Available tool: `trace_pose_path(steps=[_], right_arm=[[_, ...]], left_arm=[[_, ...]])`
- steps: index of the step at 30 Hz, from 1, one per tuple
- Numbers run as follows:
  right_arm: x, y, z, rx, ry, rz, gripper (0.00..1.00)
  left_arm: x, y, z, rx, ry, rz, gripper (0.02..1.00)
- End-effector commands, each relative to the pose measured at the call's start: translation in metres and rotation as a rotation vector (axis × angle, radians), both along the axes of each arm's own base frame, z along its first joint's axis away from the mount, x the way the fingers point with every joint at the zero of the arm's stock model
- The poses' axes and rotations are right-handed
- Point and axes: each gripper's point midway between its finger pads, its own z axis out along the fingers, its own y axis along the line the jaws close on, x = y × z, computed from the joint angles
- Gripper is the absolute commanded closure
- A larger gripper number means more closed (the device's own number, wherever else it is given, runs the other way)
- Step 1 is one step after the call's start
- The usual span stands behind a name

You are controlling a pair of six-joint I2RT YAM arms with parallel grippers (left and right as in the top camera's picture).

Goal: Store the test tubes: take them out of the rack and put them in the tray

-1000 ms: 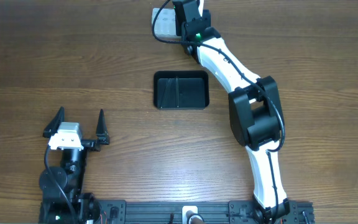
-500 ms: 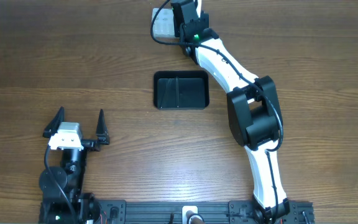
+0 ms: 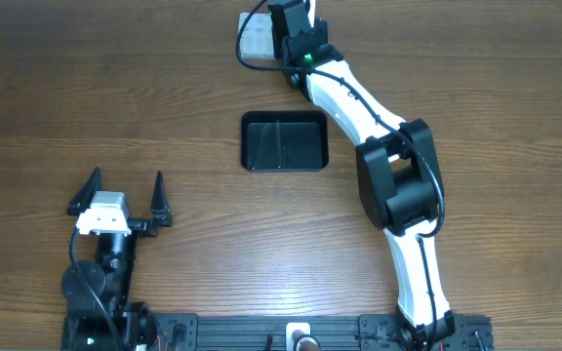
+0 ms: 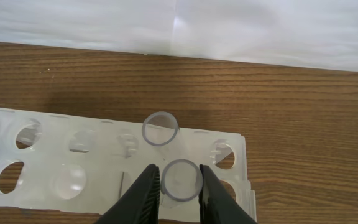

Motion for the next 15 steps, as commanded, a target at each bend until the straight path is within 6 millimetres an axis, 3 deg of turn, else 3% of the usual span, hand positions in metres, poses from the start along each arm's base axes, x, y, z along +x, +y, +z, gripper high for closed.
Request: trace_pose_path(steps=[1,7,15], right_arm=[[0.0047,0.0046,0.0056,0.005,-0.022,-0.002,0.818],[0.0047,0.0046,0.0056,0.005,-0.022,-0.002,0.816],[0.0044,0.0084,0.0071,0.003,-0.029,0.007,0.884]], left_arm=[[-0.0004,-0.0004,-0.0001,0.014,-0.007,-0.004,0.018],[-0.0004,-0.0004,-0.0001,0.014,-0.007,-0.004,0.018],[-0.0004,-0.0004,-0.0001,0.014,-0.007,-0.004,0.018]])
